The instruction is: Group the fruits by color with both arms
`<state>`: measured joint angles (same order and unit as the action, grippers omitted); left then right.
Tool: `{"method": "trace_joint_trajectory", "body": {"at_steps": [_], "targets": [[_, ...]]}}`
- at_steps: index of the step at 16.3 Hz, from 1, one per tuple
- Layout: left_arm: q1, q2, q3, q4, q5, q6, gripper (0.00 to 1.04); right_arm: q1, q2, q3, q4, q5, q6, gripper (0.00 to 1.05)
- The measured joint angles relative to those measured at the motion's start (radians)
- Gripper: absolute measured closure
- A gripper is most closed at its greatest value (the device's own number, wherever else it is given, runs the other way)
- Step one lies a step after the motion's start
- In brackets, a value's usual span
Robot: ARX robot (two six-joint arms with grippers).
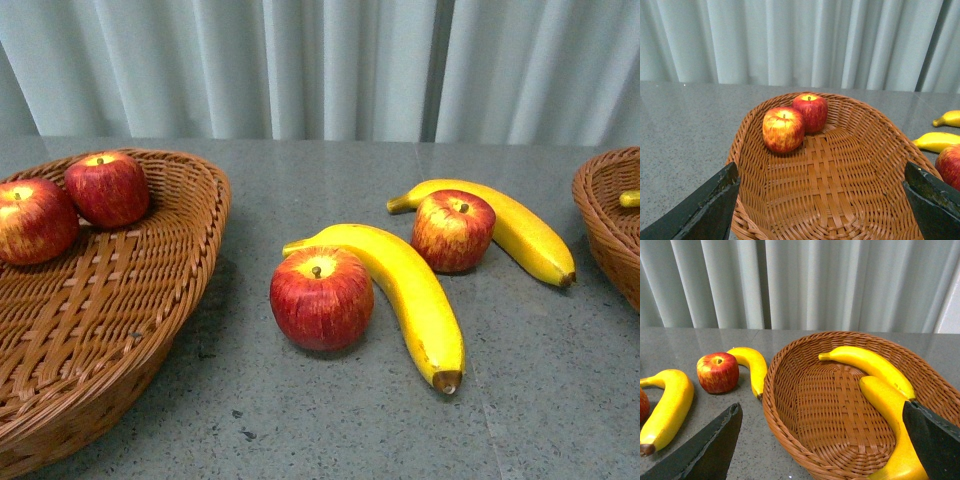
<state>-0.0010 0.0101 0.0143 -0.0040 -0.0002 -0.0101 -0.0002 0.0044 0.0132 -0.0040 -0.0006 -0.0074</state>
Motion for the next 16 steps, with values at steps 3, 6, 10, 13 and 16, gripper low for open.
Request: {"method": "trace_joint_trajectory", "body": {"at_steps": [3, 6, 10, 13, 16], "targets": [[0.000, 0.000, 0.000, 0.000, 0.000, 0.000, 0.07, 0.000, 0.000, 0.000, 0.000, 0.000, 0.000, 0.07], [0.000, 0.000, 0.000, 0.000, 0.000, 0.000, 0.07, 0.000, 0.000, 0.000, 0.000, 0.000, 0.000, 0.07], [-0.044, 0.206, 0.116, -0.212, -0.221, -0.105, 0.07, 0.000, 0.000, 0.000, -0.001, 0.001, 0.000, 0.07], [0.067, 0.383, 0.201, 0.018, -0.089, -0.060, 0.07, 0.000, 0.000, 0.000, 0.000, 0.001, 0.000, 0.07], [0.063, 0.730, 0.369, 0.266, 0.076, 0.036, 0.07, 0.000, 0.000, 0.000, 0.000, 0.000, 0.000, 0.07]]}}
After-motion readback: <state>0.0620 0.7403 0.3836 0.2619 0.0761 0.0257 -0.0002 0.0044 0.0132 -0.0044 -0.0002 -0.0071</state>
